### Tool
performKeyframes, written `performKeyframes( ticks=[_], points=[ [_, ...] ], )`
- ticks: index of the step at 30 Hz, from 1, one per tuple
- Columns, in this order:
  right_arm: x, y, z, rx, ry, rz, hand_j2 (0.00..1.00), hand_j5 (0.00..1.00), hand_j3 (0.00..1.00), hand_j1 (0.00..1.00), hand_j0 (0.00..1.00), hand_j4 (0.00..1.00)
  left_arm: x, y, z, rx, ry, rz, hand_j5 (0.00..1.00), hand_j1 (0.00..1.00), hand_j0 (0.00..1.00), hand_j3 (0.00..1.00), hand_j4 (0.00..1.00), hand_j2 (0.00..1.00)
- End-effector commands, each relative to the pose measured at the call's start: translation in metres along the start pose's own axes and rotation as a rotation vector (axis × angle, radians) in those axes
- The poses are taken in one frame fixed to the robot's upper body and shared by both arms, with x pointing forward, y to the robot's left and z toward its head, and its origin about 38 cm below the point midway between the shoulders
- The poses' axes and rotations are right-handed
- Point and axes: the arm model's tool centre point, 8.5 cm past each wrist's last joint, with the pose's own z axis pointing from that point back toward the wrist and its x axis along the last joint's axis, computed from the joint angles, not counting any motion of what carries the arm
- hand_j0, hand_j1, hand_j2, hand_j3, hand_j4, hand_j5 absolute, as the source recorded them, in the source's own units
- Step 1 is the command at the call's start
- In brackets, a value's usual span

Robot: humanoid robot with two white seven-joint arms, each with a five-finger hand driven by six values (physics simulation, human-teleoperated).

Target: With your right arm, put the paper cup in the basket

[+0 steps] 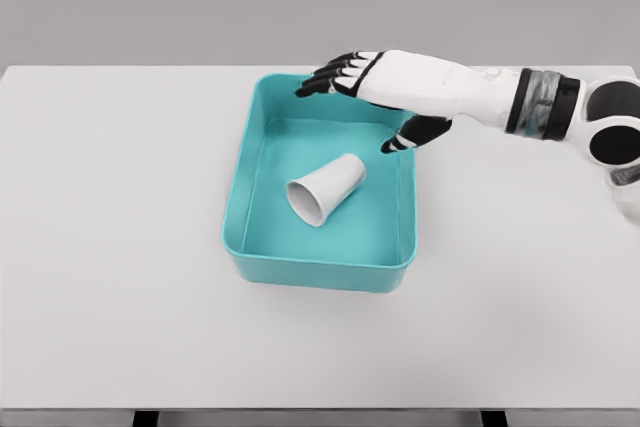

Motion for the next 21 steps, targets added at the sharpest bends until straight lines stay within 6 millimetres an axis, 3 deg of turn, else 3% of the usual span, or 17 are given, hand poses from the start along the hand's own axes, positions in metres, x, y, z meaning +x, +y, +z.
performKeyframes(
  ticks=[1, 5, 6, 7, 11, 21],
  points=[
    [0.01, -0.05, 0.053, -0.155, -0.089, -0.005, 1.0, 1.0, 1.0, 1.0, 1.0, 1.0, 0.0, 0.0, 0.0, 0.0, 0.0, 0.0, 1.0, 1.0, 1.0, 1.0, 1.0, 1.0],
    [-0.017, -0.017, 0.144, -0.269, 0.116, -0.08, 1.0, 1.0, 1.0, 1.0, 1.0, 1.0, 0.0, 0.0, 0.0, 0.0, 0.0, 0.0, 1.0, 1.0, 1.0, 1.0, 1.0, 1.0],
    [-0.027, 0.003, 0.174, -0.302, 0.192, -0.125, 1.0, 1.0, 1.0, 1.0, 1.0, 1.0, 0.0, 0.0, 0.0, 0.0, 0.0, 0.0, 1.0, 1.0, 1.0, 1.0, 1.0, 1.0],
    [-0.029, 0.017, 0.184, -0.306, 0.22, -0.156, 1.0, 1.0, 1.0, 1.0, 1.0, 1.0, 0.0, 0.0, 0.0, 0.0, 0.0, 0.0, 1.0, 1.0, 1.0, 1.0, 1.0, 1.0],
    [-0.027, 0.036, 0.189, -0.293, 0.228, -0.188, 1.0, 1.0, 1.0, 1.0, 1.0, 1.0, 0.0, 0.0, 0.0, 0.0, 0.0, 0.0, 1.0, 1.0, 1.0, 1.0, 1.0, 1.0],
    [-0.027, 0.033, 0.19, -0.284, 0.236, -0.182, 1.0, 1.0, 1.0, 1.0, 1.0, 1.0, 0.0, 0.0, 0.0, 0.0, -0.002, 0.006, 1.0, 1.0, 1.0, 1.0, 1.0, 1.0]
  ],
)
